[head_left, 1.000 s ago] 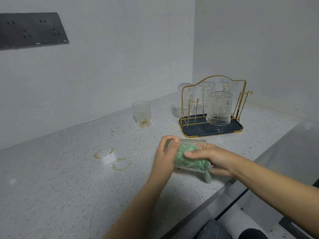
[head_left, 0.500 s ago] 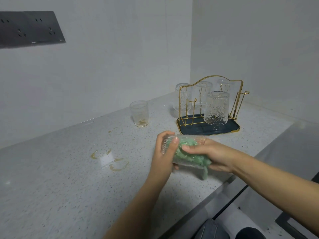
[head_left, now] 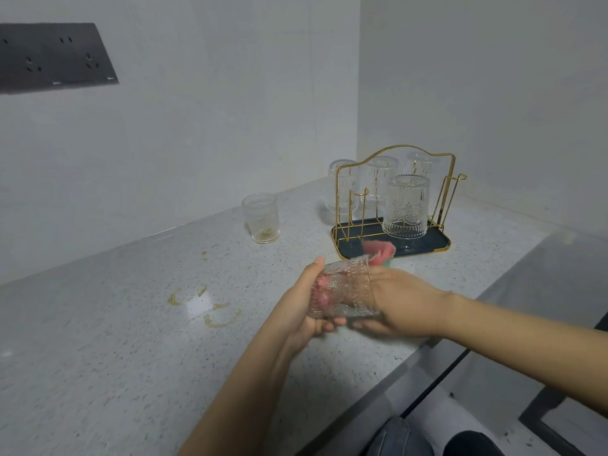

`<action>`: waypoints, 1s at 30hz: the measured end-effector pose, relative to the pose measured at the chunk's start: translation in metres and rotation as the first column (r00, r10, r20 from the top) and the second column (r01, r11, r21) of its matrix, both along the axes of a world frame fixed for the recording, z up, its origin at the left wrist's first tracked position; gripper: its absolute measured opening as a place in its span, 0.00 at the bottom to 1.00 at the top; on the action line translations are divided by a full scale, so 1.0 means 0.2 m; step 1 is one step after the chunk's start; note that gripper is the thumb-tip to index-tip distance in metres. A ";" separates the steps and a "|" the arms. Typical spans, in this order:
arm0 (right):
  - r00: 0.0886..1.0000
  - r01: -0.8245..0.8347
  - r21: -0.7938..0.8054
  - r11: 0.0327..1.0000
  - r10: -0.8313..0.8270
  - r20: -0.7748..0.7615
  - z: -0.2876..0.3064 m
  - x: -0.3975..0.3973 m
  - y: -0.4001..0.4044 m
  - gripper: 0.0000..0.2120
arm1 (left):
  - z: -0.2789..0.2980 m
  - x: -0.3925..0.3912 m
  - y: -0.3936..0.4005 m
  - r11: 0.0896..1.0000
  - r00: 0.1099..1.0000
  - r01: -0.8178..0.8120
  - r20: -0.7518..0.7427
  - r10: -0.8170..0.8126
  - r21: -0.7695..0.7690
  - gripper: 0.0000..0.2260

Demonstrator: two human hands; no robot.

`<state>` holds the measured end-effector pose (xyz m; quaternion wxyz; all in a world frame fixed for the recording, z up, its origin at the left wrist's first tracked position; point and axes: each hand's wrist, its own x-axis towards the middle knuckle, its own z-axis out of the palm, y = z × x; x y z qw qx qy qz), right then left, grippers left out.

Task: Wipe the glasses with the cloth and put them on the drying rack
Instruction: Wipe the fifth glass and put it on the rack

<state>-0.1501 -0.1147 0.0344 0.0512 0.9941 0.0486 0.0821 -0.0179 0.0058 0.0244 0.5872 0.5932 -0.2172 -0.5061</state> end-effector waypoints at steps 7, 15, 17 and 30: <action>0.968 0.215 0.848 0.485 -0.224 -0.117 0.08 0.01 0.03 0.10 | -0.05 -0.02 0.01 0.985 0.988 -0.126 -0.105 0.113 -0.121 0.29; 0.983 0.184 0.965 0.187 -0.015 -0.185 0.31 -0.01 -0.05 0.17 | -0.03 0.05 0.06 0.941 0.958 0.250 -0.084 -0.275 -0.226 0.41; 0.989 0.146 0.985 0.092 -0.019 -0.145 0.26 0.03 -0.02 0.21 | -0.04 0.03 0.05 0.927 0.953 0.260 -0.081 -0.291 -0.272 0.47; 0.684 -0.533 0.522 -0.666 -0.702 -0.198 -0.12 0.15 0.34 0.17 | -0.01 0.05 0.01 0.780 0.899 -0.413 -0.346 0.268 -0.470 0.19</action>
